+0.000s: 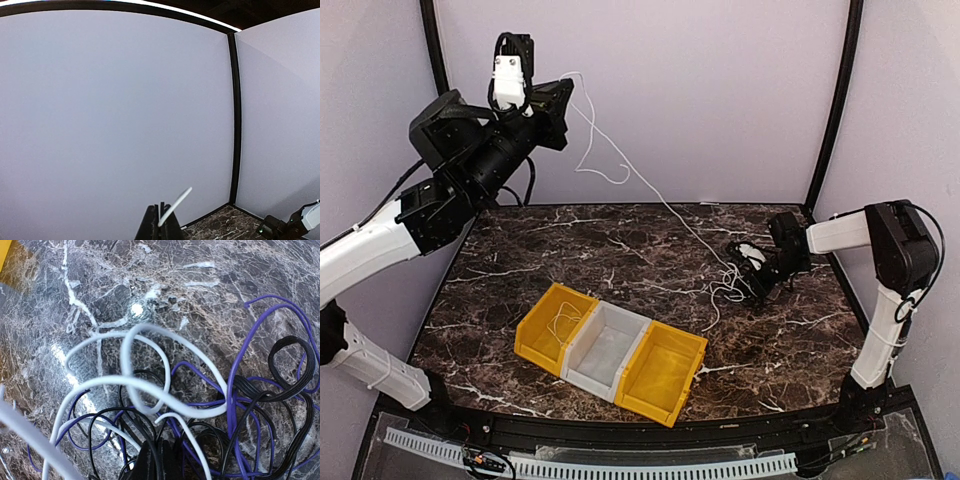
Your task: Untangle the cables
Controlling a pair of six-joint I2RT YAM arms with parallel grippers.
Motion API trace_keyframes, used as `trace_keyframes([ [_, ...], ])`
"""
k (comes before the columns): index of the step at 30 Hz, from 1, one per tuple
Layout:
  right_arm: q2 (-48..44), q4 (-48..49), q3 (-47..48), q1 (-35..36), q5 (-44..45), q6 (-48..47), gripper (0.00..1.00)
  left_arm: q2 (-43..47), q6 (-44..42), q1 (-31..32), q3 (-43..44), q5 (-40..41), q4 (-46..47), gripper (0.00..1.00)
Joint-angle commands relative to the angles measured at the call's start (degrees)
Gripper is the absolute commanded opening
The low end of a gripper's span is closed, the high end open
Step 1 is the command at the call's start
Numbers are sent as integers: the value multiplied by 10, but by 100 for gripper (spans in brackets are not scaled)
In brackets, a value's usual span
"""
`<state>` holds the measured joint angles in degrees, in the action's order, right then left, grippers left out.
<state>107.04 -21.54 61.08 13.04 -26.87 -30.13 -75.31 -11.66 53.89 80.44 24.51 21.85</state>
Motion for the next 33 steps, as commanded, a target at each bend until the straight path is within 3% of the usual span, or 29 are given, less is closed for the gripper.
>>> trace_keyframes([
  [1, 24, -17, -5, -19, 92, -2, 0, 34, -47, -2, 8, 37, -19, 0],
  [11, 32, -12, -4, -23, 106, -2, 0, 80, -196, -1, 102, 121, -65, 0],
  [19, 29, -11, -1, -26, 111, -1, 4, 125, -284, -1, 104, 181, -43, 0],
  [27, 29, -14, 3, -27, 106, 0, 7, 143, -280, -1, 83, 209, -71, 0],
  [33, 16, -35, 18, -27, 98, 2, 17, 137, -302, -2, 82, 261, -77, 0],
])
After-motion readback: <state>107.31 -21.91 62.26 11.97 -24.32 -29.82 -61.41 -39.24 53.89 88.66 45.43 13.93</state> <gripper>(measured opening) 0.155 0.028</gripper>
